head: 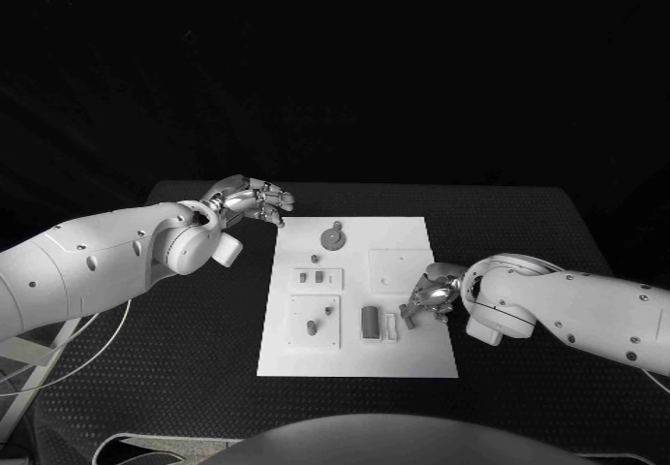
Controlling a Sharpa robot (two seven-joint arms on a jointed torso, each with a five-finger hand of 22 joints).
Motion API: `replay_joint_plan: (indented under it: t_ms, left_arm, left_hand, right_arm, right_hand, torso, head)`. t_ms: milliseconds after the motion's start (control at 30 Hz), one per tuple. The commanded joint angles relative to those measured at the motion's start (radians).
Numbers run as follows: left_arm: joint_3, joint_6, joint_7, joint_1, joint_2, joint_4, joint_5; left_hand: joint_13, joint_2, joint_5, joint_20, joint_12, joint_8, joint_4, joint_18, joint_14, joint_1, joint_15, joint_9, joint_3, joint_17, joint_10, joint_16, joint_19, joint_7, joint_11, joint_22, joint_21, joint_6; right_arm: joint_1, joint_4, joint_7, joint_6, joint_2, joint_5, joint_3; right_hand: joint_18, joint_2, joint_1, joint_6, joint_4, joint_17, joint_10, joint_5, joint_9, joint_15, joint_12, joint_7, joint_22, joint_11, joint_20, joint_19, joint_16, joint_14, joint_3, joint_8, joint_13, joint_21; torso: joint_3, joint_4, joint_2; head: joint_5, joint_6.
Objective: Assemble the parts on the task board
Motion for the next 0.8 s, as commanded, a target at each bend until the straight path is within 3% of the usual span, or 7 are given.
replay_joint_plan:
  t_ms: [33,167,300,500,800]
  left_arm:
    - [0.001,0.013,0.006,0.001,0.000,0.003,-0.004]
    - [0.001,0.015,0.005,0.001,0.000,0.003,-0.004]
    - [0.001,0.018,0.005,0.001,0.001,0.004,-0.006]
    - [0.001,0.017,0.004,0.001,0.000,0.004,-0.006]
    - [0.001,0.017,0.004,0.001,0.000,0.004,-0.007]
  left_hand:
    - [-0.001,-0.001,-0.003,0.004,-0.001,-0.006,-0.002,0.017,-0.002,-0.009,0.005,-0.001,-0.005,0.001,-0.008,-0.004,-0.004,-0.001,-0.001,-0.001,-0.004,-0.007]
    - [-0.001,-0.001,-0.003,0.004,-0.001,-0.006,-0.002,0.017,-0.002,-0.009,0.005,-0.001,-0.005,0.001,-0.008,-0.004,-0.004,-0.001,-0.001,-0.001,-0.004,-0.007]
    - [-0.002,-0.001,-0.002,0.004,-0.001,-0.006,-0.002,0.017,-0.002,-0.008,0.005,-0.001,-0.004,0.002,-0.008,-0.005,-0.004,-0.001,-0.001,-0.001,-0.003,-0.007]
    - [-0.002,-0.002,-0.002,0.004,-0.001,-0.006,-0.003,0.017,-0.002,-0.007,0.005,-0.001,-0.004,0.002,-0.008,-0.005,-0.005,-0.001,-0.001,-0.001,-0.003,-0.007]
    - [-0.002,-0.002,-0.001,0.004,-0.001,-0.006,-0.003,0.017,-0.002,-0.007,0.005,-0.001,-0.003,0.002,-0.008,-0.005,-0.005,-0.001,-0.001,-0.001,-0.003,-0.006]
  right_arm:
    - [0.000,0.009,0.006,-0.044,0.002,0.107,0.000]
    - [0.000,0.012,0.012,-0.066,0.008,0.166,0.000]
    - [0.000,0.014,0.006,-0.053,0.014,0.172,-0.001]
    - [0.000,-0.006,-0.009,-0.028,0.023,0.152,-0.002]
    - [-0.001,-0.004,0.008,-0.037,0.023,0.109,-0.002]
  right_hand:
    - [0.009,0.004,-0.006,0.006,0.000,-0.001,0.010,0.003,0.012,0.001,0.001,-0.001,0.020,-0.003,0.003,0.007,0.004,0.006,-0.006,0.003,-0.002,0.005]
    - [0.009,0.004,-0.007,0.006,0.000,-0.002,0.011,0.003,0.011,0.000,0.001,-0.001,0.020,-0.004,0.003,0.007,0.003,0.006,-0.006,0.002,-0.002,0.005]
    - [0.009,0.005,-0.008,0.007,0.000,-0.002,0.011,0.003,0.011,0.000,0.001,-0.001,0.019,-0.004,0.003,0.007,0.003,0.006,-0.006,0.002,-0.002,0.004]
    - [0.009,0.005,-0.009,0.007,0.000,-0.002,0.011,0.003,0.010,0.000,0.000,-0.001,0.019,-0.004,0.003,0.007,0.003,0.006,-0.006,0.001,-0.002,0.004]
    - [0.009,0.005,-0.011,0.006,0.000,-0.003,0.011,0.003,0.008,0.000,-0.001,-0.001,0.019,-0.003,0.003,0.006,0.002,0.006,-0.007,-0.001,-0.003,0.003]
  torso:
    - [-0.0002,0.0004,0.000]
    - [0.0005,0.0000,0.001]
    - [-0.0004,-0.0002,0.000]
    - [-0.0002,-0.0002,0.000]
    - [0.0012,-0.0002,0.000]
  head:
    - [0.001,-0.001]
    - [0.000,-0.001]
    - [-0.001,-0.001]
    - [-0.002,-0.002]
    - [-0.003,-0.001]
